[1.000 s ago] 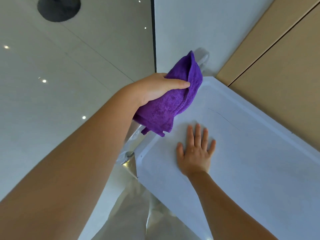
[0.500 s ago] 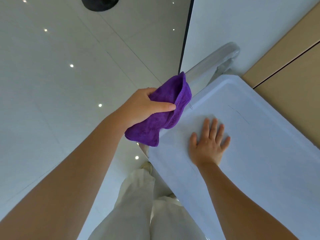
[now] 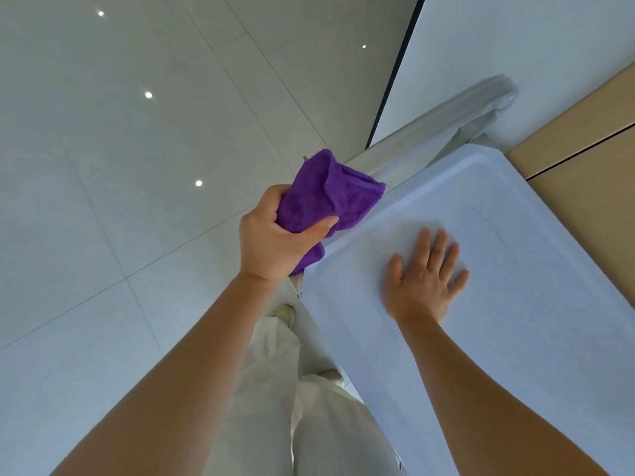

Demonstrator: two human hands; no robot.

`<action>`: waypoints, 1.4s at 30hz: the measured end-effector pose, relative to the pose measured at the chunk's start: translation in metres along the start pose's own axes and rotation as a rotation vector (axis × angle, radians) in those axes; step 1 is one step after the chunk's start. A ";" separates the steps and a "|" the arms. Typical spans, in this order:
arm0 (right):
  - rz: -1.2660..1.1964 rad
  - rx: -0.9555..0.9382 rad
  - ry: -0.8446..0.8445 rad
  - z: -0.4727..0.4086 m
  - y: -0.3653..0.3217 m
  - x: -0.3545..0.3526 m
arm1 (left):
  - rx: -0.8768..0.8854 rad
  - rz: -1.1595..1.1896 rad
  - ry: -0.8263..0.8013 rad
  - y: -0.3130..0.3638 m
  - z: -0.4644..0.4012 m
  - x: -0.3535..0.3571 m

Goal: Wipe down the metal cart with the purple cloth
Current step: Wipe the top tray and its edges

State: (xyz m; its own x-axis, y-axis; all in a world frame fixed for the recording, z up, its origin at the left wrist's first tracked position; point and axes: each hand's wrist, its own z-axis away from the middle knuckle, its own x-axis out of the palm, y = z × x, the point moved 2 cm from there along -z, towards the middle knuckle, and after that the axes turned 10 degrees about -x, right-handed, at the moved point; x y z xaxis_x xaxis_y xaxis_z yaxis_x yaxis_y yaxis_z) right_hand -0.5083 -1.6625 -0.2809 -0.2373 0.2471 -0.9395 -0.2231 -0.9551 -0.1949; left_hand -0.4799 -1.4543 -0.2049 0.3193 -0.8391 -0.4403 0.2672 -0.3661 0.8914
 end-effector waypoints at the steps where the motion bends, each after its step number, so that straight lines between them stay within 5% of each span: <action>1: 0.006 -0.001 -0.002 0.000 0.000 0.000 | -0.021 0.024 0.001 -0.005 0.000 0.000; 8: 0.011 0.003 -0.010 -0.001 0.000 -0.001 | -0.116 0.121 0.049 -0.043 0.011 0.005; 15: -0.003 0.000 -0.011 0.000 -0.001 -0.002 | -0.445 0.222 0.135 -0.076 0.035 0.033; 25: 0.016 -0.013 -0.040 0.002 -0.001 -0.003 | -0.539 -0.197 -0.012 -0.058 0.053 0.020; 30: 0.016 -0.024 -0.029 0.002 -0.002 -0.002 | -0.439 -0.519 -0.224 -0.044 0.103 0.042; 35: 0.016 -0.032 -0.048 0.001 0.000 -0.003 | -0.061 -0.956 -0.333 -0.023 0.094 0.070; 42: -0.067 -0.044 0.015 0.001 -0.001 -0.002 | -0.132 -0.978 -0.299 -0.012 0.051 0.110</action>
State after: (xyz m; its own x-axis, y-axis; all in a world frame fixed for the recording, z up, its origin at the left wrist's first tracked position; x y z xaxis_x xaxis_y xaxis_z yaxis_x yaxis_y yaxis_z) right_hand -0.5083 -1.6622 -0.2783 -0.2085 0.3089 -0.9280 -0.1965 -0.9427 -0.2697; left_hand -0.4941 -1.5629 -0.2587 -0.3257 -0.2703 -0.9060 0.3920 -0.9106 0.1307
